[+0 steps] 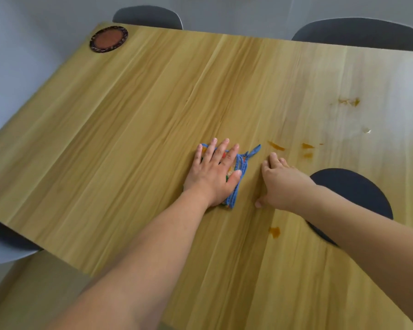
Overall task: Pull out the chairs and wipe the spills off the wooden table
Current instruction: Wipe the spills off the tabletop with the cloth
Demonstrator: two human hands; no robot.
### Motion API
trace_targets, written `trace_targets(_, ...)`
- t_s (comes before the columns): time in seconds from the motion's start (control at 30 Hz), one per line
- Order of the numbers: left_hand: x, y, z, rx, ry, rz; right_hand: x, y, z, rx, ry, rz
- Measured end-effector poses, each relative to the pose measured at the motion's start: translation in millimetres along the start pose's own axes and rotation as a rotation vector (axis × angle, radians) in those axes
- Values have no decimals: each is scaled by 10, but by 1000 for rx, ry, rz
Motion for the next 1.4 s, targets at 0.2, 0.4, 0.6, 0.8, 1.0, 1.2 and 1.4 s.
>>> trace_targets(0.2,-12,15,-235,-6,6,-6,18,-43,-27,17,-27,-44)
trace_targets(0.4,-31,77,-666,-9,11,2,-36,44,-73,68,-60,-66)
trace_targets(0.6,-41,115,-1073,-27,13,-2,-5,257,-290,50,-168,-170)
trace_targets(0.8,-66,154,-1444,-22,18,2,171,638,-737,-104,-67,-164)
trace_targets(1.0,-119,224,-1934,-9,28,-13,411,884,-1052,-157,18,-329)
trace_targets(1.2,-143,269,-2255,-4,47,-7,477,927,-1076,-143,-5,-363)
trace_targets(1.4,-131,279,-2242,1,35,-5,489,931,-1037,-149,-30,-335)
Point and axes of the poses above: each hand's wrist, its own z-axis towards the middle knuckle, its own x-axis out of the palm, y = z × x, the point moved 1 cm from there along z, towards the middle knuckle, and after that the axes turned 14 degrees about -y, right-handed, at the moved point
